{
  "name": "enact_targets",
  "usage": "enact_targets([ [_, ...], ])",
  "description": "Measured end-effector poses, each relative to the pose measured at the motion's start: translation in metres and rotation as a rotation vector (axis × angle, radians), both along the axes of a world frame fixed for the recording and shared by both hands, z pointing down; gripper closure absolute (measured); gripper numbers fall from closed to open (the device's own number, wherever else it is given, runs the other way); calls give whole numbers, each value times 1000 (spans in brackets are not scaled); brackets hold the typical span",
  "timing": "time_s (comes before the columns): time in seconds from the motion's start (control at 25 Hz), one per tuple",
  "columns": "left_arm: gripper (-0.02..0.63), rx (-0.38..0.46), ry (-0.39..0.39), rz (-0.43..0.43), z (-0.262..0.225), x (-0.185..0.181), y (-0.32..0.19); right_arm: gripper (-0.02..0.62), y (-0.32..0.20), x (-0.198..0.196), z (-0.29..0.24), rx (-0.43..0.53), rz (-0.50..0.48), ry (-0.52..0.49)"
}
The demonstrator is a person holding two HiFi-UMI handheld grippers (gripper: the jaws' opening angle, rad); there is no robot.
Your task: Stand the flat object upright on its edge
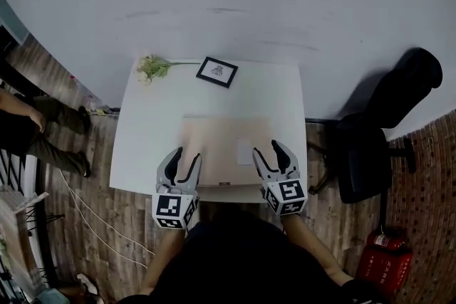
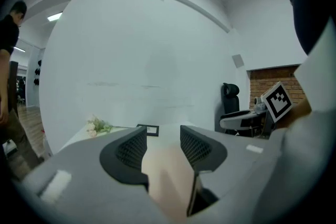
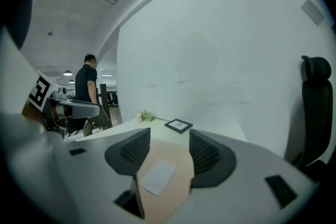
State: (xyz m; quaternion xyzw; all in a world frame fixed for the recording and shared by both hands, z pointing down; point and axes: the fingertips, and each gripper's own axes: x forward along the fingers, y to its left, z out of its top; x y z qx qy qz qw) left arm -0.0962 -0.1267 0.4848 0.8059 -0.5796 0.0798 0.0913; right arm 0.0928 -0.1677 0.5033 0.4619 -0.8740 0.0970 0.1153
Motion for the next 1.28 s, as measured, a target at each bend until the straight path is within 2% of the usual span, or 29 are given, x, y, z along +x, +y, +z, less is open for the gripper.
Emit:
enact_targets([
  [0.16, 414, -80, 1, -20, 29, -5, -12, 380, -16, 9, 34, -97, -7, 4],
  [0.4, 382, -212, -11, -24, 68, -14, -18, 342, -15, 22, 83, -299, 12, -15],
  [0.68, 330, -413, 5, -19, 112, -30, -24, 307, -6, 27, 122, -515, 45, -56],
  [0.88, 304, -515, 19, -33, 130, -43, -28, 298, -7, 30, 133, -592, 57, -75],
  [1.08, 290, -648, 98, 18, 153, -37, -22, 293, -8, 28, 139, -644, 42, -107],
  [1.28, 288, -707, 158, 37, 165, -36, -17, 293, -6, 26, 148, -697, 26, -122],
])
